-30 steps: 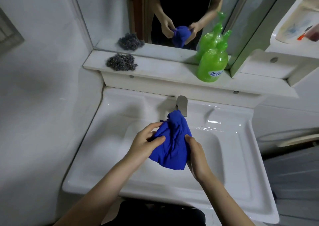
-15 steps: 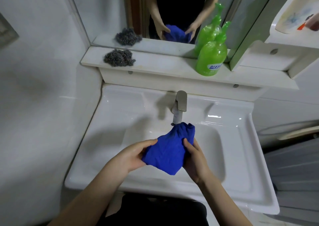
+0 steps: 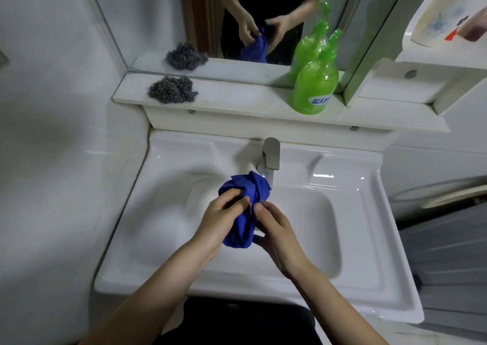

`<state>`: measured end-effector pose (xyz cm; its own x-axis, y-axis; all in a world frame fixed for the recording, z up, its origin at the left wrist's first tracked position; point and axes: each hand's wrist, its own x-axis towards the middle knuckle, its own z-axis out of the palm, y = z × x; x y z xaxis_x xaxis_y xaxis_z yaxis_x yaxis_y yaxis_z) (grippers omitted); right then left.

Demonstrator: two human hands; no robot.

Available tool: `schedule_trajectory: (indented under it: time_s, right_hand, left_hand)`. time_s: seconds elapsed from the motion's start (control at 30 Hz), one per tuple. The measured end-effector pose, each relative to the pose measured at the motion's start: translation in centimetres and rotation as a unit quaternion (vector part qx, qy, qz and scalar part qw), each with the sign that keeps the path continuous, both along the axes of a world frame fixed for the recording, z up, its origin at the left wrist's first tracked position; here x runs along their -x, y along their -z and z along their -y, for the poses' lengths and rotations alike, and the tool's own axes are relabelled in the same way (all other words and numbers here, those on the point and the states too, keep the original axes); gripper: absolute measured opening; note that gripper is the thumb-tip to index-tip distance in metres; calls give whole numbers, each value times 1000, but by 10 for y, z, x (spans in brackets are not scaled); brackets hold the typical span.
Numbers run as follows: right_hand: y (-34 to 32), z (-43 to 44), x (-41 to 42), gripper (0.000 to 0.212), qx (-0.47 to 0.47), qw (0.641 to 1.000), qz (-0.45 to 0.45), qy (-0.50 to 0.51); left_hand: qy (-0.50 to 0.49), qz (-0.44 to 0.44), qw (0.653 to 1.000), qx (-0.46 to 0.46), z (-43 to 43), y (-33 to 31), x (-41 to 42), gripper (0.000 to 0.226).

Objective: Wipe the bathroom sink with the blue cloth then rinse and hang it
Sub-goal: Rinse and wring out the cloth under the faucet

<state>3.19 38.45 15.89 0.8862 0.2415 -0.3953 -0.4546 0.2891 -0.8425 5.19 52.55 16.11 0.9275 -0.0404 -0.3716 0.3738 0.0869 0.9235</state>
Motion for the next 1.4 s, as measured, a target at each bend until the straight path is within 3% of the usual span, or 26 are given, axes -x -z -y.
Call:
schedule_trajectory:
  time_s: [0.13,0.33,0.43,0.57,0.73,0.9,0.97,1.17,1.27,1.4]
  right_hand:
    - [11,-5,1,49,-20,999,5,31]
    - [30,7,7,31,-104,993,-37,40]
    - [31,8,5,36,-104,994,-34,4]
    - [36,4,3,59,52,998,-2,-29]
    - [30,20,0,33,-60,996,-38,-45]
    - [16,33,-8,35,-100,994,-49,0]
    - [12,37,-10,36,-107,993,-49,27]
    - [21,57,-13,36,-146,978,-85,125]
    - [43,68,-4,28,-174,947,-160,218]
    - [63,71,15,25,-109,955,-197,193]
  left_hand:
    - [17,-29,999,26,3,4,3,20]
    - [7,-53,997,63,-7,23,10,28]
    - [32,-21,999,-20,-6,25,9,29]
    - [98,33,982,-159,-4,21,3,31]
    - [65,-8,995,-72,-16,15,-1,33]
    - [-23,-28,998,46,-31,-3,-11,33]
    - [-65,-28,996,45,-39,-5,-13,27]
    - [-81,-47,996,-2,-61,12,-9,35]
    - [-129,-74,988,-40,-65,38,1,18]
    - [-114,-101,979,-138,-61,76,22,12]
